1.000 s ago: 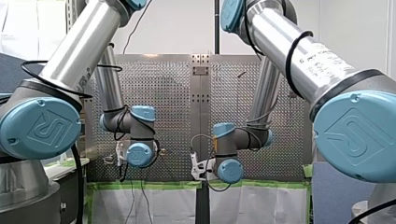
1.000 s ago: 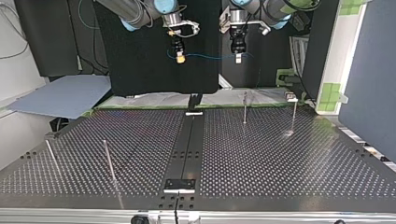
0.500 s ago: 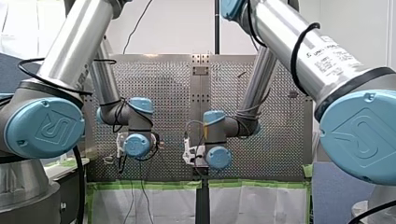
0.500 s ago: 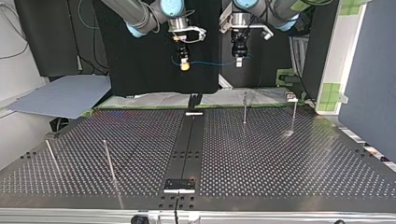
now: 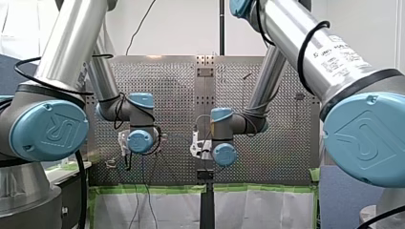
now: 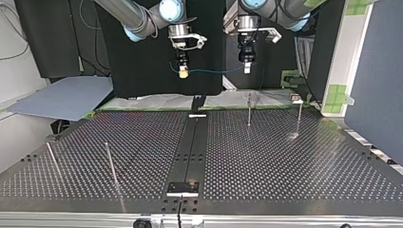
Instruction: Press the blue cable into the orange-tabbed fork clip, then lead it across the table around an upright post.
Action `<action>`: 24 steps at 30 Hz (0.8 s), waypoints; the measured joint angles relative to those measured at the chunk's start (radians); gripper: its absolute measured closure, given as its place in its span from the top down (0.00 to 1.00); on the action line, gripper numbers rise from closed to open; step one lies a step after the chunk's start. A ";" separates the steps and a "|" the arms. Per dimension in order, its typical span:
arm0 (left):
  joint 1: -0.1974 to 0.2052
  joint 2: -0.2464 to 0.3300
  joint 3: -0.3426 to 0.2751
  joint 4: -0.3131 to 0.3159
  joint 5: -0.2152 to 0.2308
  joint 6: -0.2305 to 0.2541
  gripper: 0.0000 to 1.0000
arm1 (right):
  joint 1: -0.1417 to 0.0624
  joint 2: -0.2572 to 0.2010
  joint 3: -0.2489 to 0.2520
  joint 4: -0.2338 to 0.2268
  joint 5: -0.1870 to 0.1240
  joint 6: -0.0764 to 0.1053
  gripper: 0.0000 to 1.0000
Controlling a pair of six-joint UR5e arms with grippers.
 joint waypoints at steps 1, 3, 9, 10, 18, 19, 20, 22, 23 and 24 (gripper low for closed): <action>0.003 -0.012 0.000 0.010 0.001 -0.003 0.02 | -0.004 0.008 -0.001 -0.007 -0.005 0.000 0.00; 0.009 -0.029 0.000 0.019 0.002 -0.006 0.02 | -0.010 0.015 -0.007 -0.012 -0.014 0.000 0.00; 0.028 -0.051 0.000 0.027 -0.001 -0.001 0.02 | -0.029 0.021 -0.042 0.004 -0.045 0.002 0.00; 0.032 -0.052 0.000 0.028 -0.001 0.001 0.02 | -0.033 0.021 -0.052 0.014 -0.051 0.002 0.00; 0.060 -0.115 0.010 0.060 -0.023 -0.012 0.02 | -0.059 0.023 -0.102 0.054 -0.111 0.003 0.00; 0.064 -0.128 0.015 0.073 -0.026 -0.021 0.02 | -0.064 0.024 -0.107 0.056 -0.123 0.003 0.00; 0.067 -0.138 0.018 0.082 -0.028 -0.027 0.02 | -0.068 0.026 -0.111 0.058 -0.132 0.003 0.00; 0.074 -0.159 0.028 0.096 -0.028 -0.035 0.02 | -0.073 0.037 -0.123 0.066 -0.150 0.003 0.00; 0.077 -0.168 0.033 0.099 -0.027 -0.037 0.02 | -0.075 0.044 -0.128 0.070 -0.155 0.003 0.00; 0.080 -0.176 0.037 0.099 -0.026 -0.038 0.02 | -0.076 0.051 -0.133 0.075 -0.159 0.003 0.00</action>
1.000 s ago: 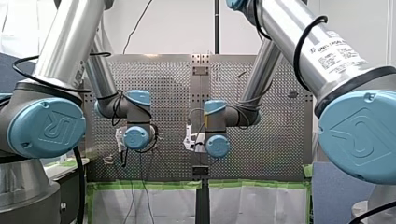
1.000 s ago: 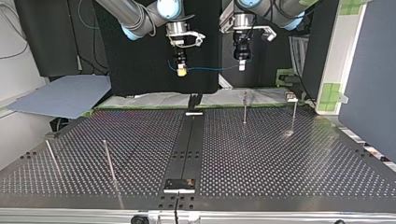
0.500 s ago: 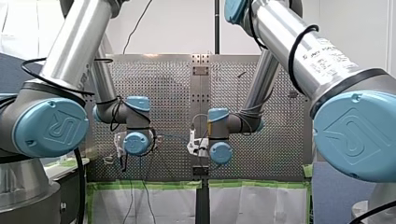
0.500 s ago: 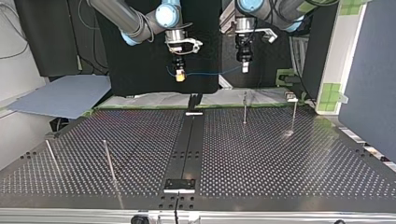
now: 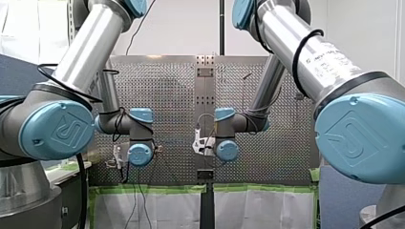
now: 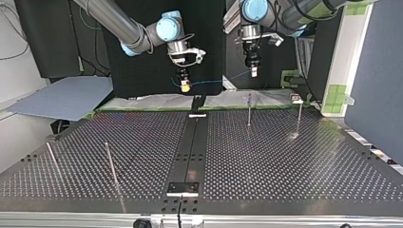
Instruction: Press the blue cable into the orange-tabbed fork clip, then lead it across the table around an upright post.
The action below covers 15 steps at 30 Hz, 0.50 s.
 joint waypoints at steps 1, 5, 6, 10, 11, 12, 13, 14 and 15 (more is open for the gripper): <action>0.004 -0.012 0.006 -0.001 0.004 0.000 0.02 | -0.001 0.009 -0.007 0.005 -0.003 0.000 0.00; 0.017 -0.052 0.018 -0.004 0.015 0.009 0.02 | -0.007 0.046 -0.023 0.006 -0.007 0.000 0.00; 0.019 -0.058 0.020 -0.005 0.016 0.011 0.02 | -0.009 0.054 -0.027 0.006 -0.008 0.001 0.00; 0.040 -0.072 0.039 -0.012 0.033 0.017 0.02 | -0.018 0.091 -0.054 0.016 -0.012 0.002 0.00; 0.044 -0.073 0.044 -0.016 0.040 0.017 0.02 | -0.020 0.099 -0.062 0.022 -0.012 0.002 0.00; 0.049 -0.073 0.049 -0.021 0.046 0.017 0.02 | -0.022 0.109 -0.071 0.029 -0.012 0.002 0.00; 0.054 -0.074 0.057 -0.027 0.056 0.017 0.02 | -0.025 0.121 -0.083 0.041 -0.012 0.002 0.00; 0.058 -0.075 0.062 -0.030 0.062 0.017 0.02 | -0.027 0.131 -0.093 0.050 -0.012 0.002 0.00; 0.061 -0.075 0.067 -0.033 0.069 0.017 0.02 | -0.028 0.141 -0.102 0.059 -0.012 0.003 0.00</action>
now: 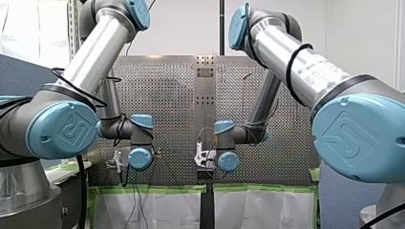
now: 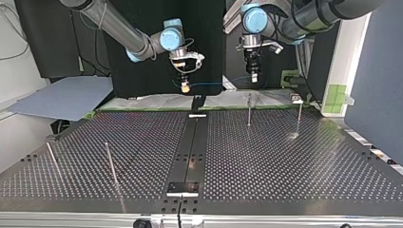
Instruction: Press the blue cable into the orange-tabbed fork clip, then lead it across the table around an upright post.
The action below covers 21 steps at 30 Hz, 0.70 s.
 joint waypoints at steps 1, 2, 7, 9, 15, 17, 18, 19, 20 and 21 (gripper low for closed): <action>0.005 0.000 0.007 -0.005 0.008 0.000 0.02 | -0.002 0.011 -0.012 0.010 0.000 0.000 0.00; 0.009 0.000 0.011 -0.010 0.013 -0.001 0.02 | -0.003 0.018 -0.020 0.015 0.000 0.001 0.00; 0.027 -0.021 0.031 -0.020 0.032 -0.016 0.02 | -0.009 0.033 -0.056 0.032 -0.002 0.001 0.00; 0.033 -0.036 0.040 -0.019 0.034 -0.029 0.02 | -0.010 0.034 -0.064 0.033 -0.003 0.001 0.00; 0.052 -0.094 0.068 -0.018 0.037 -0.052 0.02 | -0.011 0.035 -0.080 0.034 -0.020 -0.006 0.00; 0.060 -0.115 0.080 -0.027 0.040 -0.054 0.02 | -0.011 0.035 -0.084 0.034 -0.030 -0.010 0.00; 0.063 -0.123 0.086 -0.033 0.042 -0.055 0.02 | -0.011 0.035 -0.086 0.034 -0.034 -0.014 0.00; 0.068 -0.130 0.094 -0.040 0.045 -0.056 0.02 | -0.011 0.035 -0.089 0.034 -0.043 -0.018 0.00; 0.071 -0.134 0.101 -0.047 0.049 -0.056 0.02 | -0.011 0.035 -0.090 0.034 -0.050 -0.020 0.00; 0.074 -0.136 0.107 -0.056 0.052 -0.055 0.02 | -0.011 0.035 -0.092 0.033 -0.057 -0.023 0.00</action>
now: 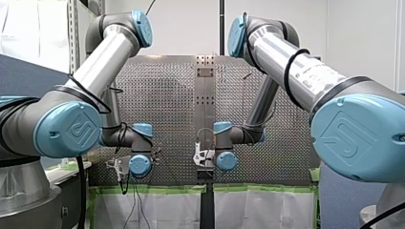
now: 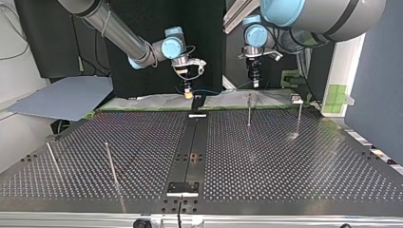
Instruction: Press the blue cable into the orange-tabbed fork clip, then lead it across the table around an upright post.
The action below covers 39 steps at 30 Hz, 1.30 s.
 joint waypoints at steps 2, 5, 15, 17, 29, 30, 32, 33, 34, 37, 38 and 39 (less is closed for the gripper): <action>0.007 -0.003 0.015 -0.020 0.007 0.001 0.02 | 0.000 0.001 -0.001 -0.003 -0.014 -0.005 0.00; 0.015 -0.004 0.032 -0.050 0.014 0.004 0.02 | 0.000 0.001 -0.002 -0.009 -0.024 -0.011 0.00; 0.047 -0.004 0.089 -0.150 0.021 0.015 0.02 | 0.000 0.028 -0.017 -0.019 -0.037 -0.018 0.00; 0.053 -0.005 0.098 -0.166 0.021 0.020 0.02 | 0.000 0.045 -0.026 -0.011 -0.037 -0.021 0.00; 0.101 -0.005 0.125 -0.182 0.046 0.023 0.02 | 0.007 0.070 -0.085 0.028 -0.039 -0.036 0.00; 0.104 -0.005 0.126 -0.182 0.050 0.022 0.02 | 0.007 0.070 -0.088 0.029 -0.039 -0.036 0.00; 0.113 -0.005 0.129 -0.182 0.060 0.022 0.02 | 0.006 0.070 -0.094 0.030 -0.039 -0.037 0.00; 0.116 -0.005 0.129 -0.182 0.063 0.021 0.02 | 0.006 0.071 -0.096 0.030 -0.039 -0.037 0.00; 0.119 -0.005 0.130 -0.182 0.065 0.021 0.02 | 0.006 0.071 -0.098 0.029 -0.039 -0.037 0.00; 0.123 -0.005 0.130 -0.182 0.071 0.020 0.02 | 0.007 0.077 -0.104 0.028 -0.039 -0.037 0.00; 0.126 -0.006 0.130 -0.182 0.075 0.018 0.02 | 0.007 0.079 -0.105 0.027 -0.039 -0.037 0.00; 0.131 -0.006 0.130 -0.181 0.079 0.015 0.02 | 0.007 0.082 -0.106 0.027 -0.039 -0.038 0.00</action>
